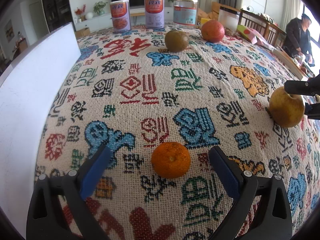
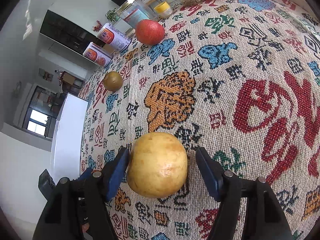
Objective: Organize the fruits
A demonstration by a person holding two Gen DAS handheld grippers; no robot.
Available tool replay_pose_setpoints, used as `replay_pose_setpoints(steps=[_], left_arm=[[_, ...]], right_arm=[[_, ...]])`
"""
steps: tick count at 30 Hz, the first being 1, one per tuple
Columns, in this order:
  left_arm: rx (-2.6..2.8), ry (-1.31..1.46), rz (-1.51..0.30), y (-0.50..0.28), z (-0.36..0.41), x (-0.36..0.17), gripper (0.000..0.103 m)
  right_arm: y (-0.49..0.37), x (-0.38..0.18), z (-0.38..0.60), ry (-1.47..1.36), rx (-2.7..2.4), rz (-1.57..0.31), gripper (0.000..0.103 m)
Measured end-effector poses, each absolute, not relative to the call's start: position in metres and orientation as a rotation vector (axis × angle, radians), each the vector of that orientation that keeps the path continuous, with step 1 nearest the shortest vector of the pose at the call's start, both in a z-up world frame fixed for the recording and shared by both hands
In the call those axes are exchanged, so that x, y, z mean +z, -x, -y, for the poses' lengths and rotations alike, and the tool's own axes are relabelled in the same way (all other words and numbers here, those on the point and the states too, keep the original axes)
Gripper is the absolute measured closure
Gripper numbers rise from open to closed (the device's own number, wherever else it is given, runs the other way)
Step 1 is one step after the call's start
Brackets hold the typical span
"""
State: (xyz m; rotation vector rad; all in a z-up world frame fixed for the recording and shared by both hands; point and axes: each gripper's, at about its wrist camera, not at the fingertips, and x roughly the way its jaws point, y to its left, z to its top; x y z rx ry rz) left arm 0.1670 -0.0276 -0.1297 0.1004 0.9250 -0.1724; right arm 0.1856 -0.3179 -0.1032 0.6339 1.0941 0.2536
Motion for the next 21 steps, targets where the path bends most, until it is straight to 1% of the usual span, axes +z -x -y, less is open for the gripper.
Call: replay_pose_setpoints(steps=[3, 6, 7, 8, 10, 11, 16, 19, 21], left_arm=[[-0.172, -0.1, -0.925, -0.167, 0.028, -0.13, 0.003], [-0.172, -0.1, -0.925, -0.167, 0.028, -0.129, 0.003], [-0.172, -0.1, -0.925, -0.167, 0.028, -0.129, 0.003], [-0.172, -0.1, -0.925, -0.167, 0.027, -0.129, 0.003], [-0.172, -0.1, -0.925, -0.167, 0.028, -0.129, 0.002], [-0.172, -0.1, -0.925, -0.167, 0.028, -0.129, 0.003], [-0.172, -0.1, -0.925, -0.167, 0.028, -0.129, 0.002], [-0.17, -0.102, -0.925, -0.167, 0.028, -0.129, 0.002], [-0.17, -0.101, -0.924, -0.167, 0.028, -0.13, 0.002]], right_arm=[[-0.182, -0.086, 0.316, -0.546, 0.218, -1.063, 0.031], [-0.162, -0.061, 0.315, -0.412, 0.164, -0.959, 0.031], [-0.152, -0.053, 0.313, -0.355, 0.134, -0.923, 0.029], [-0.142, -0.049, 0.309, -0.311, 0.105, -0.895, 0.019], [-0.117, -0.05, 0.303, -0.265, 0.028, -0.864, 0.006], [-0.106, -0.056, 0.3, -0.255, -0.001, -0.866, 0.004], [-0.087, -0.104, 0.27, -0.132, -0.052, -0.955, 0.004], [-0.086, -0.107, 0.263, -0.09, -0.041, -0.942, 0.003], [-0.086, -0.11, 0.26, -0.071, -0.035, -0.964, 0.0]])
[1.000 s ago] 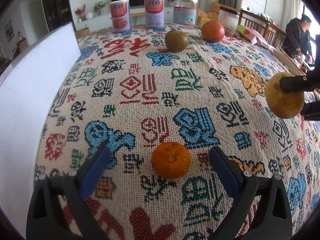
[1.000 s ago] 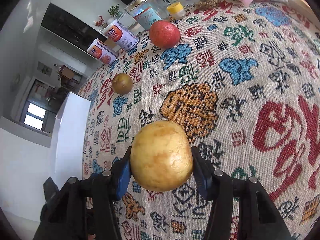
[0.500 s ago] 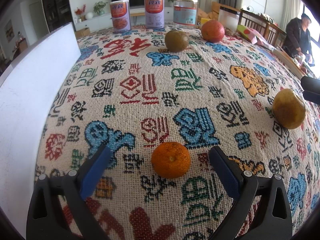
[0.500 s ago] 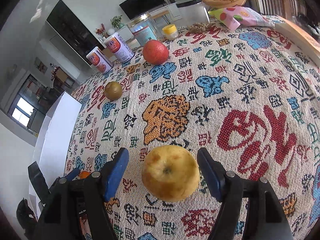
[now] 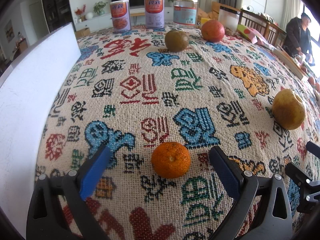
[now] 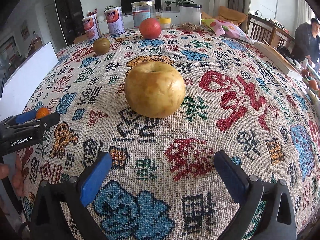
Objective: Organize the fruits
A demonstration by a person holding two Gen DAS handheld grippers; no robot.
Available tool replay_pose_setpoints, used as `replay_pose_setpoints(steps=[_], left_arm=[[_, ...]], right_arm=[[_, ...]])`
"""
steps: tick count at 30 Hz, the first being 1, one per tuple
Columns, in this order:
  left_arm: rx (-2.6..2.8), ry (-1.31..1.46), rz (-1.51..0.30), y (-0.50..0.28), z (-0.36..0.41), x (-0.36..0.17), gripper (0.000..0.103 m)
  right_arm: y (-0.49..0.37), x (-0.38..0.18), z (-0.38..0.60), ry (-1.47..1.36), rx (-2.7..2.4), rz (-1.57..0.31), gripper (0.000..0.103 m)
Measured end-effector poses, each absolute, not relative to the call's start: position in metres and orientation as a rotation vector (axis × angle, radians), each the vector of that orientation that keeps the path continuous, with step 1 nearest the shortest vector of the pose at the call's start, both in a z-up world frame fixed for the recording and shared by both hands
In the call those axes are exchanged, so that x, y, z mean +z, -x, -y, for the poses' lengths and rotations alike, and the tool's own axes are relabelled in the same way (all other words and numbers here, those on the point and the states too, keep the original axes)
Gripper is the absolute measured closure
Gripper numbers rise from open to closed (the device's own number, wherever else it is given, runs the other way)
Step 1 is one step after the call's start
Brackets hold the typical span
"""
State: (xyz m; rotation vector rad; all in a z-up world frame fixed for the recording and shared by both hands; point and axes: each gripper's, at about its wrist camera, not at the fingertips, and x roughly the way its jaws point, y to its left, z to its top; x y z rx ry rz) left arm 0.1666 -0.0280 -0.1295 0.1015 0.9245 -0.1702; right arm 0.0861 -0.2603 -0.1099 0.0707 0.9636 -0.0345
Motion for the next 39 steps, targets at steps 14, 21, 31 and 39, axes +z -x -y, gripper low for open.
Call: replay_pose_setpoints(steps=[14, 21, 31, 39], left_arm=[[-0.392, 0.009, -0.967, -0.159, 0.004, -0.12, 0.004], [-0.363, 0.08, -0.916, -0.143, -0.014, -0.118, 0.006], [-0.285, -0.038, -0.887, -0.149, 0.01, -0.12, 0.075], [-0.351, 0.221, -0.98, -0.118, -0.027, -0.098, 0.075]], right_arm=[[-0.083, -0.111, 0.258, -0.089, -0.025, -0.953, 0.0], [-0.083, -0.111, 0.259, -0.103, -0.022, -0.947, 0.0], [-0.075, -0.106, 0.277, -0.239, 0.003, -0.892, 0.0], [-0.142, -0.071, 0.268, -0.159, 0.027, -1.004, 0.001]])
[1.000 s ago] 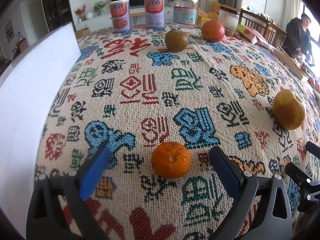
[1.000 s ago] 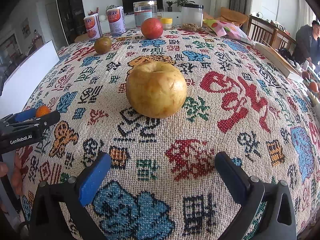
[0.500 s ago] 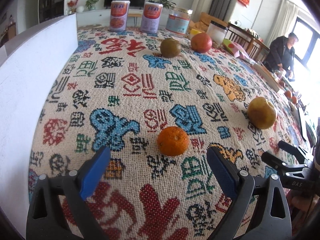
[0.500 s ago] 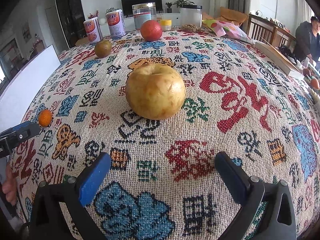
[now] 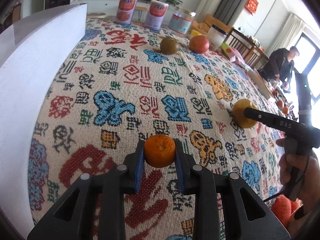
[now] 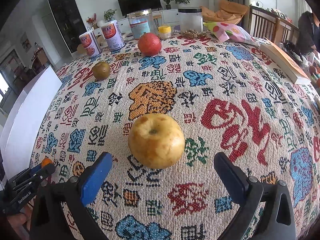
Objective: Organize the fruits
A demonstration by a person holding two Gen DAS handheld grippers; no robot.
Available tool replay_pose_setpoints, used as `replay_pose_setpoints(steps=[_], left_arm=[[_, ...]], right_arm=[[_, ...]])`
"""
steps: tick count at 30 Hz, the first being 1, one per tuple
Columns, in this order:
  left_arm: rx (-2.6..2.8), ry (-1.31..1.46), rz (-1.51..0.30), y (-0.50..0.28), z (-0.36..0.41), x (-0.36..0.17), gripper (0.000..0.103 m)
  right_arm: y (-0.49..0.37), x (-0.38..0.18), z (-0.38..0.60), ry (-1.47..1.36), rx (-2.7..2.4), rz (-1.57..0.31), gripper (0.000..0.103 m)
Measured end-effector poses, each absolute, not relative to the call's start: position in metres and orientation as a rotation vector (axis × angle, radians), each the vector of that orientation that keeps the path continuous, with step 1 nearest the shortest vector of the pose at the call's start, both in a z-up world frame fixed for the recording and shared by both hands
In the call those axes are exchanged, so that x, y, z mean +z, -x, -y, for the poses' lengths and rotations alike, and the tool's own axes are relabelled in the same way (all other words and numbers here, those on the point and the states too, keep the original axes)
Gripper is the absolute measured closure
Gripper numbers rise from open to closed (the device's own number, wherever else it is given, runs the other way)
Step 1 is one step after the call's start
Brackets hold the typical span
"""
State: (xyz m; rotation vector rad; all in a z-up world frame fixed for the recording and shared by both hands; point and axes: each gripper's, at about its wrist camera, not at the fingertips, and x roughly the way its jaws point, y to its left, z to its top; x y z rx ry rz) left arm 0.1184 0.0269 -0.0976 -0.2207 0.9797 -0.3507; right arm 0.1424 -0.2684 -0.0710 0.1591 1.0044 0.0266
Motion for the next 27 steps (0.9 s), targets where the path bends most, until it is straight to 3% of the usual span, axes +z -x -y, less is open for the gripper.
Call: replay_pose_setpoints(steps=[1, 3, 4, 9, 14, 19, 24, 26, 27], left_arm=[[-0.365, 0.246, -0.985, -0.112, -0.031, -0.09, 0.075], [-0.391, 0.27, -0.973, -0.095, -0.042, -0.072, 0.075], [-0.406, 0.272, -0.969, -0.085, -0.047, -0.063, 0.075], [-0.443, 0.367, -0.911, -0.039, -0.109, 0.001, 0.075], [-0.166, 0.413, -0.753, -0.043, -0.209, 0.044, 0.075], [0.128, 0.459, -0.874, -0.079, -0.287, -0.004, 0.075], [0.199, 0.431, -0.984, -0.091, -0.298, -0.043, 0.073], [0.221, 0.42, -0.991, -0.088, -0.297, -0.049, 0.068], [0.225, 0.417, -0.985, -0.087, -0.297, -0.05, 0.058]], right_arm=[[-0.156, -0.074, 0.263, -0.125, 0.037, -1.043, 0.003], [-0.175, -0.089, 0.255, -0.078, 0.038, -1.145, 0.035], [-0.179, -0.094, 0.254, -0.06, 0.029, -1.188, 0.037], [-0.159, -0.084, 0.227, -0.088, 0.122, -1.214, 0.038], [-0.147, -0.019, 0.132, -0.205, 0.498, -1.132, 0.038], [-0.146, 0.039, -0.013, -0.115, 0.805, -1.008, 0.038], [-0.148, 0.031, -0.128, 0.084, 0.912, -0.996, 0.038], [-0.15, 0.015, -0.154, 0.144, 0.899, -1.017, 0.038], [-0.152, 0.006, -0.163, 0.159, 0.892, -1.034, 0.038]])
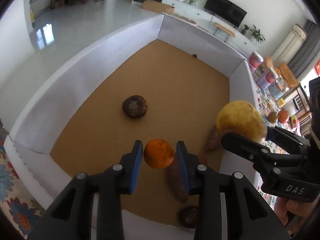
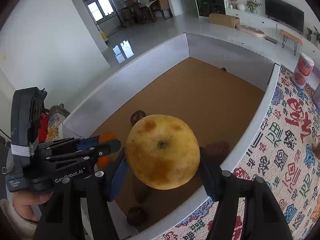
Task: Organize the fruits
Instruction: 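Carry the orange and apple over the white box and open both tools, then bring both empty tools back over the table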
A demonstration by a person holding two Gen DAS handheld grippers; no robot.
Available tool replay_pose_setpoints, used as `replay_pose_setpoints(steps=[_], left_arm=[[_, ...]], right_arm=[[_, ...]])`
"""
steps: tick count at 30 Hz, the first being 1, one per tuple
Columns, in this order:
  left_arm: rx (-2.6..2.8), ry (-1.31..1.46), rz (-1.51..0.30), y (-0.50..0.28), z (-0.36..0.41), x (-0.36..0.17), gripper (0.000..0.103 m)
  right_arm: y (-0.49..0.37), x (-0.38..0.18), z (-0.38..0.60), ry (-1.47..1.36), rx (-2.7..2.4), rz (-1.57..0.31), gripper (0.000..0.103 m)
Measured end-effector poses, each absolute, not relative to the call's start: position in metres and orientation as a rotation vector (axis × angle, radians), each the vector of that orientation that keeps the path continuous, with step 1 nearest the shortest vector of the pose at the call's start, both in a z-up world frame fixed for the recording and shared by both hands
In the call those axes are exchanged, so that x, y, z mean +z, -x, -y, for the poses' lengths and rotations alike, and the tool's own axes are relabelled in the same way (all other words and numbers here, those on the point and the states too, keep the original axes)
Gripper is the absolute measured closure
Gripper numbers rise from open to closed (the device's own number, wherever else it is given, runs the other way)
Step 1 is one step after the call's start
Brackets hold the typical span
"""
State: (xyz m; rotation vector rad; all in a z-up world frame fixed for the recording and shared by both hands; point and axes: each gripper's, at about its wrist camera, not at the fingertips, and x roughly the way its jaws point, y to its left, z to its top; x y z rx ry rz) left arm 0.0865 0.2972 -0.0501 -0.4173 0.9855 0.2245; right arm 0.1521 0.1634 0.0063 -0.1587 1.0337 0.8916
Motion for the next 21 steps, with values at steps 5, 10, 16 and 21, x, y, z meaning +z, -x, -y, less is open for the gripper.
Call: replay_pose_setpoints(steps=[5, 10, 16, 21], left_arm=[[0.276, 0.364, -0.891, -0.07, -0.291, -0.034, 0.035], [0.219, 0.277, -0.791, -0.062, -0.253, -0.007, 0.023], [-0.131, 0.203, -0.82, -0.074, -0.132, -0.001, 0.015], [-0.367, 0.131, -0.917, -0.107, -0.014, -0.046, 0.014]], right_arm=[[-0.161, 0.0, -0.178, 0.129, 0.828, -0.992, 0.03], [-0.158, 0.033, -0.107, -0.013, 0.764, -0.821, 0.012], [-0.152, -0.002, 0.038, 0.027, 0.433, -0.756, 0.0], [-0.145, -0.086, 0.185, 0.065, 0.086, -0.94, 0.0]])
